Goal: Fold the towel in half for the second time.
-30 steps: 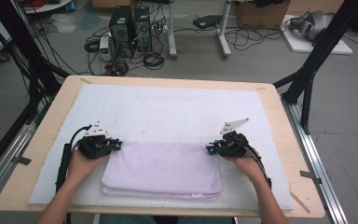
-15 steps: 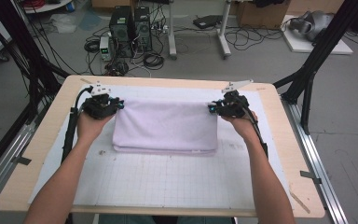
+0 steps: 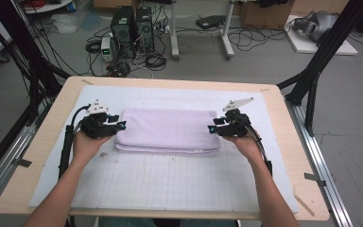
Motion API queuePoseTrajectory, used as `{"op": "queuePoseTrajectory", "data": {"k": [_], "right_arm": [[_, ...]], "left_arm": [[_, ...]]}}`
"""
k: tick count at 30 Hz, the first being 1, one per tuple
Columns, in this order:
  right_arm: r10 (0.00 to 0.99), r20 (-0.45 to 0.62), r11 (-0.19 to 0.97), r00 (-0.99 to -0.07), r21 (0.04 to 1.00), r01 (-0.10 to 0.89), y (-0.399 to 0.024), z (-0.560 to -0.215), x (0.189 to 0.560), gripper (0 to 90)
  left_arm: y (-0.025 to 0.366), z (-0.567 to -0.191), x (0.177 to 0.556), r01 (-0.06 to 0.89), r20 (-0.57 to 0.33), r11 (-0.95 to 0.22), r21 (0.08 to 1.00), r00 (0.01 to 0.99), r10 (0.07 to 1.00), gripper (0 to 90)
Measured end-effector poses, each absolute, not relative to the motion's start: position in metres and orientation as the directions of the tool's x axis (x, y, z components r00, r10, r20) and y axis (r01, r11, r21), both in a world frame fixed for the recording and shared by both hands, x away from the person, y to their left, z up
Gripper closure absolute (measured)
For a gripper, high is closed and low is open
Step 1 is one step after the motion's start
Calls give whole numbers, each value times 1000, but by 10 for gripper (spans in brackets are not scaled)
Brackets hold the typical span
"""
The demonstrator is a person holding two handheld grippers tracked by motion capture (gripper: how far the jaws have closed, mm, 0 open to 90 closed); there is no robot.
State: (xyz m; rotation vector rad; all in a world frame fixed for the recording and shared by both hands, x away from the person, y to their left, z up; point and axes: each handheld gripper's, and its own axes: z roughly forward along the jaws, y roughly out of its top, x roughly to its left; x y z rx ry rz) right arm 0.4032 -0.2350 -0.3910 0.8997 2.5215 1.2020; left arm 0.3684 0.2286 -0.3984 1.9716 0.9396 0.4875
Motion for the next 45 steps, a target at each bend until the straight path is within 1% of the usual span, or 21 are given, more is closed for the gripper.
{"op": "queuePoseTrajectory", "data": {"k": [4, 6, 9, 11, 13, 16, 20, 25, 27, 30, 31, 32, 35, 36, 37, 39, 42, 45], "right_arm": [[577, 82, 494, -812, 758, 427, -233, -401, 388, 610], [570, 81, 503, -817, 752, 426, -232, -407, 382, 622], [568, 87, 514, -818, 739, 435, -232, -417, 376, 623], [573, 109, 522, -812, 715, 464, -233, -422, 376, 620], [570, 98, 538, -816, 706, 461, -233, -425, 376, 617], [571, 102, 539, -814, 701, 466, -232, -425, 376, 612], [560, 86, 540, -824, 716, 442, -230, -419, 370, 608], [552, 53, 539, -832, 739, 404, -232, -410, 361, 609], [552, 48, 541, -833, 739, 401, -233, -412, 359, 609], [561, 51, 547, -826, 726, 417, -235, -422, 358, 614], [567, 57, 545, -821, 722, 427, -236, -426, 359, 625], [570, 65, 543, -819, 719, 434, -237, -429, 359, 648], [572, 75, 540, -817, 716, 444, -239, -437, 362, 752], [573, 77, 536, -816, 718, 445, -240, -437, 363, 791], [575, 78, 530, -814, 723, 444, -241, -436, 363, 817], [570, 88, 523, -817, 728, 443, -242, -435, 364, 838], [567, 87, 515, -819, 739, 435, -244, -430, 361, 846], [555, 79, 510, -828, 754, 414, -246, -422, 358, 846]], "left_arm": [[230, -410, 354, 433, -32, -351, 830, 665, 746, 741], [230, -417, 349, 438, -32, -359, 824, 669, 742, 763], [231, -426, 344, 459, -33, -379, 803, 671, 741, 758], [230, -432, 342, 464, -34, -387, 797, 674, 738, 751], [228, -440, 343, 485, -40, -407, 774, 679, 733, 726], [229, -443, 341, 477, -49, -391, 787, 681, 731, 689], [231, -439, 339, 467, -52, -374, 801, 677, 734, 666], [233, -432, 334, 431, -33, -361, 827, 678, 734, 672], [233, -435, 336, 440, -41, -355, 825, 672, 740, 672], [231, -442, 341, 471, -41, -384, 794, 673, 739, 676], [230, -444, 342, 469, -33, -392, 792, 673, 739, 695], [230, -444, 342, 462, -21, -396, 794, 672, 741, 732], [232, -443, 343, 461, -22, -391, 796, 669, 743, 849], [233, -443, 343, 463, -25, -387, 798, 666, 746, 864], [234, -442, 343, 459, -23, -386, 800, 666, 745, 869], [235, -439, 341, 448, -22, -373, 812, 663, 749, 874], [237, -432, 336, 428, -18, -358, 830, 661, 750, 875], [239, -424, 333, 406, 0, -366, 837, 668, 744, 875]]}}
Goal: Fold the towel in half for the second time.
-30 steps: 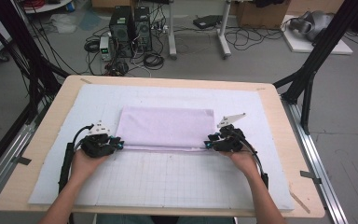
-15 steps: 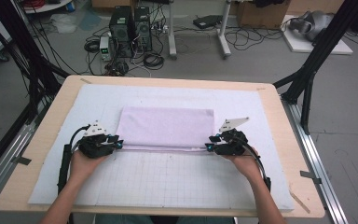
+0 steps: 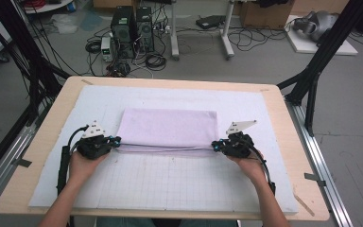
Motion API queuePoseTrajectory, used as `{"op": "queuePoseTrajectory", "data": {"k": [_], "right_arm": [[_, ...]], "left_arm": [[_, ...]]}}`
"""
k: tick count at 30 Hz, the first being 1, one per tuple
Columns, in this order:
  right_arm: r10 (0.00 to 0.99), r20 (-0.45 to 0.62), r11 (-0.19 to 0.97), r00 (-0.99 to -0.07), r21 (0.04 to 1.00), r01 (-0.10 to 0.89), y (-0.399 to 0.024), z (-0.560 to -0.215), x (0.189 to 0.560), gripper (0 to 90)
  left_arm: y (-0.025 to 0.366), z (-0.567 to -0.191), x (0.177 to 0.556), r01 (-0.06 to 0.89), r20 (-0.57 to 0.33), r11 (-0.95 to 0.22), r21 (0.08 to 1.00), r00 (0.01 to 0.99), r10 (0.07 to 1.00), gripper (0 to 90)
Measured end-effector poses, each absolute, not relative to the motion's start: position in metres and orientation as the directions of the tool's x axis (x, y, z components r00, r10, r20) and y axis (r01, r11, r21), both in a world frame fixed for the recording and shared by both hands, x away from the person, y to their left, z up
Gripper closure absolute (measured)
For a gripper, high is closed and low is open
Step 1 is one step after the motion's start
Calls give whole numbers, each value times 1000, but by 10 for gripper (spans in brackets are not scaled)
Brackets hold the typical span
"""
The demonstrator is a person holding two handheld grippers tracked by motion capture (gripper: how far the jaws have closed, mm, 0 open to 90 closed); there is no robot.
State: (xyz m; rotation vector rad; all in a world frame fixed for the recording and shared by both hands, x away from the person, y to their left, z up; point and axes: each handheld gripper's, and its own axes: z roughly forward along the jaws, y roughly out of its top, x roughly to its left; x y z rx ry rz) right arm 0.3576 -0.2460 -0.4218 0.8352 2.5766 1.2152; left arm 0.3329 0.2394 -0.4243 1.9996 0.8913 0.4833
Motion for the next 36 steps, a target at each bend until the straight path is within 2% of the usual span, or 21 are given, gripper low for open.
{"op": "queuePoseTrajectory", "data": {"k": [7, 9, 10, 11, 12, 14, 18, 24, 28, 31, 36], "right_arm": [[538, 78, 529, -839, 744, 408, -247, -417, 351, 838], [527, 113, 542, -842, 719, 435, -247, -422, 353, 771], [529, 139, 534, -837, 712, 456, -248, -424, 354, 682], [528, 162, 519, -833, 715, 468, -248, -424, 354, 670], [522, 171, 505, -836, 728, 464, -249, -423, 354, 664], [527, 159, 478, -835, 757, 446, -249, -417, 354, 679], [550, 155, 471, -821, 754, 458, -247, -418, 360, 744], [566, 157, 508, -810, 707, 492, -243, -437, 361, 772], [568, 152, 493, -809, 724, 482, -244, -434, 359, 734], [570, 142, 476, -809, 746, 466, -243, -427, 358, 677], [589, 124, 427, -799, 791, 438, -243, -412, 357, 522]], "left_arm": [[238, -427, 322, 401, 19, -412, 818, 697, 717, 875], [236, -430, 323, 414, 5, -427, 804, 713, 701, 869], [235, -430, 323, 413, -5, -425, 806, 722, 692, 850], [234, -428, 323, 405, -3, -420, 812, 723, 691, 783], [234, -426, 323, 400, -6, -409, 820, 722, 692, 752], [234, -424, 324, 399, -11, -398, 826, 717, 697, 758], [232, -432, 328, 441, -21, -418, 794, 708, 706, 881], [230, -440, 330, 479, -32, -447, 755, 708, 705, 884], [231, -436, 330, 456, -30, -428, 780, 711, 702, 811], [232, -431, 329, 446, -38, -390, 806, 696, 717, 711], [239, -424, 326, 448, -67, -330, 831, 669, 740, 531]]}}
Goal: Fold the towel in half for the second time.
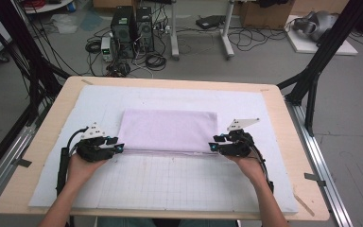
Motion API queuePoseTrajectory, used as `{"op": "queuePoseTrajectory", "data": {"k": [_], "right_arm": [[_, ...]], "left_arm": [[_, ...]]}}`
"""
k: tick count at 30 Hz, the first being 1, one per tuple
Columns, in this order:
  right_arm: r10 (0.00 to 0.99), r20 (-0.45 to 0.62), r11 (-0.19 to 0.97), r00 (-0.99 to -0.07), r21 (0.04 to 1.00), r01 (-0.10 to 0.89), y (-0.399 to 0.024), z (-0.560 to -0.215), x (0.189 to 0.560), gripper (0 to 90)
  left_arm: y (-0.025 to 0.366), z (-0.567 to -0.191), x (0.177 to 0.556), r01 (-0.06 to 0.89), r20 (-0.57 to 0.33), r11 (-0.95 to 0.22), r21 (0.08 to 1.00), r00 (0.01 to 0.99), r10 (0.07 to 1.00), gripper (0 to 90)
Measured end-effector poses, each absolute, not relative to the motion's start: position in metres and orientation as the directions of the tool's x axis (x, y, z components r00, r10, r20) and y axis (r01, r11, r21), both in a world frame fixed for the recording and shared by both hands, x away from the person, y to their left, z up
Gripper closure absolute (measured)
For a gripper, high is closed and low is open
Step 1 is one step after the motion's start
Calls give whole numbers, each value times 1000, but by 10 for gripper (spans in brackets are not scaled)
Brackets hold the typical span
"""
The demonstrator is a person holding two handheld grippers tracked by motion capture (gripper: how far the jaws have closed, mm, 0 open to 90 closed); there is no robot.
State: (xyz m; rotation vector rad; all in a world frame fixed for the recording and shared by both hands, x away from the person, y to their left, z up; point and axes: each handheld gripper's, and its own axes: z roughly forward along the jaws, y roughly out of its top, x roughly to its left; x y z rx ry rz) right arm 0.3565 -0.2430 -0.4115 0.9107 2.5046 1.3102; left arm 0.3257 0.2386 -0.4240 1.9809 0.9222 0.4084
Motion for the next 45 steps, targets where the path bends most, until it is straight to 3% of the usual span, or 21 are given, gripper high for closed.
{"op": "queuePoseTrajectory", "data": {"k": [5, 11, 28, 45], "right_arm": [[620, 132, 404, -773, 791, 459, -245, -407, 350, 343], [634, 123, 387, -763, 804, 451, -249, -403, 337, 216], [626, 109, 385, -773, 819, 427, -259, -400, 317, 149], [647, 97, 356, -756, 839, 411, -282, -395, 298, 138]], "left_arm": [[241, -418, 317, 432, -54, -335, 837, 675, 736, 429], [243, -411, 306, 404, -38, -338, 850, 687, 726, 353], [244, -403, 290, 386, -19, -348, 855, 692, 721, 275], [253, -400, 274, 383, -10, -338, 860, 675, 738, 245]]}}
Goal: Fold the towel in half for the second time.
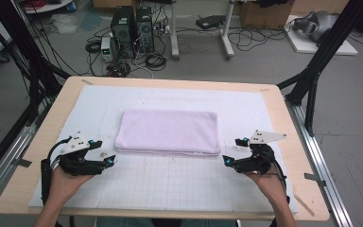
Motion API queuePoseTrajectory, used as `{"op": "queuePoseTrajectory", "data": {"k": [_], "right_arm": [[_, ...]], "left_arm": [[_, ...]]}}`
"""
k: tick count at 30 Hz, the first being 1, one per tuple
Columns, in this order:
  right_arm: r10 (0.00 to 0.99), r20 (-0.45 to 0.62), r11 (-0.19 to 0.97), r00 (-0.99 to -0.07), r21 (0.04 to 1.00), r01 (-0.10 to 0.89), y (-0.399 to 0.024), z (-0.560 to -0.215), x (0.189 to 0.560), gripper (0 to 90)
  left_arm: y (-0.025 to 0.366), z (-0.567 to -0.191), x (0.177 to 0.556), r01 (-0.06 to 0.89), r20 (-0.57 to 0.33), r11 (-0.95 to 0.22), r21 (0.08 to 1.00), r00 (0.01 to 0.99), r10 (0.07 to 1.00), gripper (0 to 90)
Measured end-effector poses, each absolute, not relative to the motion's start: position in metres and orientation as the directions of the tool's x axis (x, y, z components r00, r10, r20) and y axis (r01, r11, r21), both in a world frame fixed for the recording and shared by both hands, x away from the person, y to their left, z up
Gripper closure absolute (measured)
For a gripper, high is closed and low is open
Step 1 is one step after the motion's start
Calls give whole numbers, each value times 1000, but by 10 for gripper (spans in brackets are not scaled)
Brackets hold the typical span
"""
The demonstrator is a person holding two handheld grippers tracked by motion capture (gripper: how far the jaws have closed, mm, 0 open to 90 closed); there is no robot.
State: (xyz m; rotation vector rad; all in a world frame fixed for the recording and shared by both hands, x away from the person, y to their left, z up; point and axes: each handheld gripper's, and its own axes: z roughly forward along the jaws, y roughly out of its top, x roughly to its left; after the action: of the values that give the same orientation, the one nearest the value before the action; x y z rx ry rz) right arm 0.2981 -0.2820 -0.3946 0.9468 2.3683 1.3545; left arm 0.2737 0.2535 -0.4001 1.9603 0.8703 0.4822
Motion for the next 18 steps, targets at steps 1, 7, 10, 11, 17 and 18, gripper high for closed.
{"op": "queuePoseTrajectory", "data": {"k": [1, 7, 10, 11, 17, 18], "right_arm": [[650, 100, 353, -753, 839, 415, -283, -394, 297, 137], [661, 98, 348, -744, 838, 419, -292, -396, 290, 134], [668, 98, 341, -738, 841, 420, -297, -397, 286, 134], [668, 99, 340, -738, 841, 421, -298, -397, 285, 134], [678, 101, 333, -728, 841, 426, -304, -398, 278, 134], [676, 100, 334, -730, 841, 425, -304, -399, 277, 134]], "left_arm": [[254, -400, 273, 382, -9, -339, 860, 674, 739, 244], [259, -400, 265, 383, -9, -334, 861, 668, 744, 241], [263, -401, 262, 388, -12, -331, 860, 664, 748, 242], [264, -402, 261, 388, -11, -330, 860, 662, 750, 242], [269, -403, 255, 389, -6, -328, 861, 652, 758, 243], [269, -403, 254, 389, -7, -328, 861, 653, 757, 242]]}}
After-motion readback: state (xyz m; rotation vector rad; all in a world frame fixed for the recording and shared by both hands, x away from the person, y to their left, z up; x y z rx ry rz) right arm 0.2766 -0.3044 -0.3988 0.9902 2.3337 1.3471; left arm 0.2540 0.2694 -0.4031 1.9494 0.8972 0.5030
